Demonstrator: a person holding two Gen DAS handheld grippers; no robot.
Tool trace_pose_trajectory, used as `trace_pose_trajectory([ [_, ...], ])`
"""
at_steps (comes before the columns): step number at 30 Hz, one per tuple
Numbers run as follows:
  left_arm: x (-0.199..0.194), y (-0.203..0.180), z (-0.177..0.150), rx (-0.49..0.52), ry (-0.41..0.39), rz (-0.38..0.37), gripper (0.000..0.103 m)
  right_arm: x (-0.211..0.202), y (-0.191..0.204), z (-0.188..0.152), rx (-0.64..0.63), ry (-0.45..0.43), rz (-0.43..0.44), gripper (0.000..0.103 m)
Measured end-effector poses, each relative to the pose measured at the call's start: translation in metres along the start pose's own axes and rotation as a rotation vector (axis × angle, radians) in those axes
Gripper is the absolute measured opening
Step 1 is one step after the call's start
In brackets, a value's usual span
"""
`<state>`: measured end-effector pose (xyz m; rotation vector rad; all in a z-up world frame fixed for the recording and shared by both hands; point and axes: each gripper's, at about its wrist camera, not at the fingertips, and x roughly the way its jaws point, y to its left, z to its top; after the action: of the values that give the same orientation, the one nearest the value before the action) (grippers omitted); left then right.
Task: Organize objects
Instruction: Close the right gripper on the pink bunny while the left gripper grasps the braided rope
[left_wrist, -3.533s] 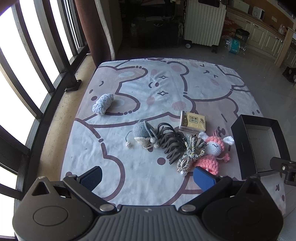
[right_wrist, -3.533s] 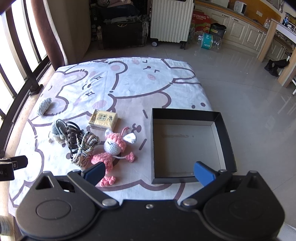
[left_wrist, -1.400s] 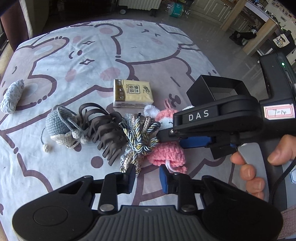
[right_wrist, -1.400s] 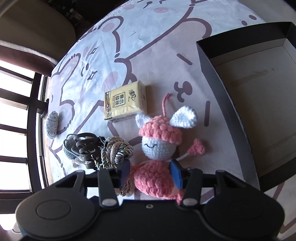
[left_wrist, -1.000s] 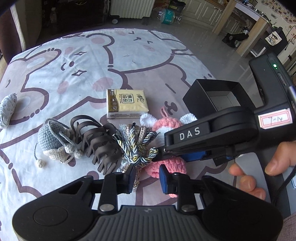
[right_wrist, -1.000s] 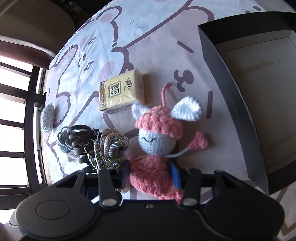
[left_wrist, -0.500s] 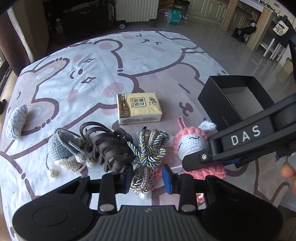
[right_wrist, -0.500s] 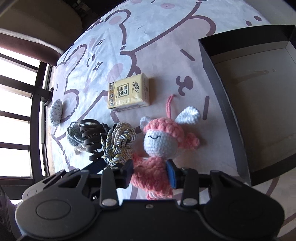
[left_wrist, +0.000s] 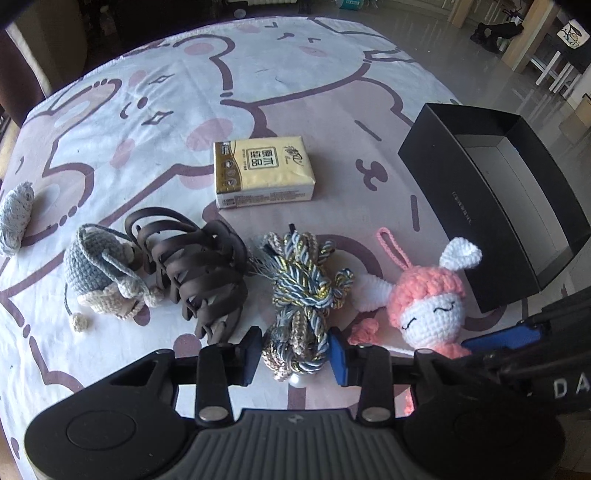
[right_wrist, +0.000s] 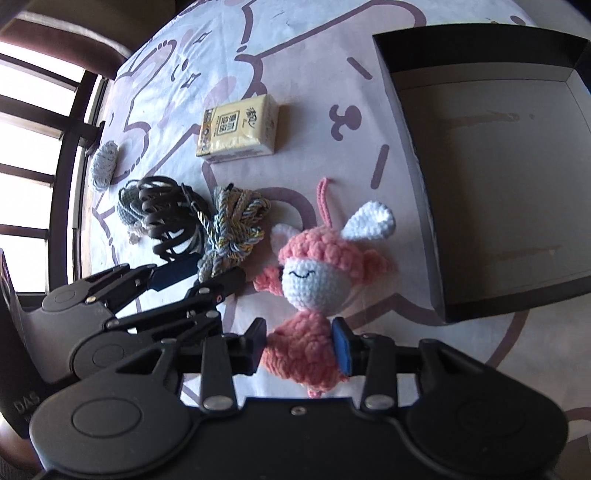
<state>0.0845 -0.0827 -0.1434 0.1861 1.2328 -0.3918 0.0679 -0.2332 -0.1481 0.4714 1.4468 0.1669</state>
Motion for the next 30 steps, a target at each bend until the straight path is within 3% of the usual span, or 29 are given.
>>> trace_pose_trajectory([
  [2,-0.001,0.002,-0.001,-0.013,0.010,-0.014,0.030,0.006,0.001,-0.003,-0.028,0.031,-0.011,0.040],
  [9,-0.005,0.019,-0.013,-0.091,0.123,-0.079,0.030,0.019,0.004,-0.002,-0.025,0.058,-0.041,0.043],
  [15,-0.006,0.027,-0.021,-0.111,0.135,-0.081,0.032,0.027,0.006,0.002,0.000,0.059,-0.070,0.042],
  [17,-0.004,0.026,-0.020,-0.113,0.121,-0.042,0.051,0.029,0.005,0.002,0.000,0.058,-0.078,0.041],
  [19,-0.002,0.023,-0.016,-0.095,0.111,-0.006,0.060,0.029,0.004,0.002,-0.004,0.055,-0.084,0.036],
  [22,0.003,0.019,-0.013,-0.100,0.115,-0.024,0.060,0.027,0.003,0.002,-0.017,0.047,-0.093,0.034],
  [24,0.006,0.016,-0.012,-0.098,0.122,-0.032,0.058,0.027,0.003,0.003,-0.019,0.043,-0.102,0.030],
  [26,0.008,0.014,-0.011,-0.094,0.134,-0.045,0.038,0.026,0.003,0.003,-0.024,0.042,-0.100,0.030],
  [30,0.006,0.016,-0.011,-0.113,0.137,-0.049,0.035,0.024,0.006,0.003,-0.055,0.037,-0.111,0.029],
])
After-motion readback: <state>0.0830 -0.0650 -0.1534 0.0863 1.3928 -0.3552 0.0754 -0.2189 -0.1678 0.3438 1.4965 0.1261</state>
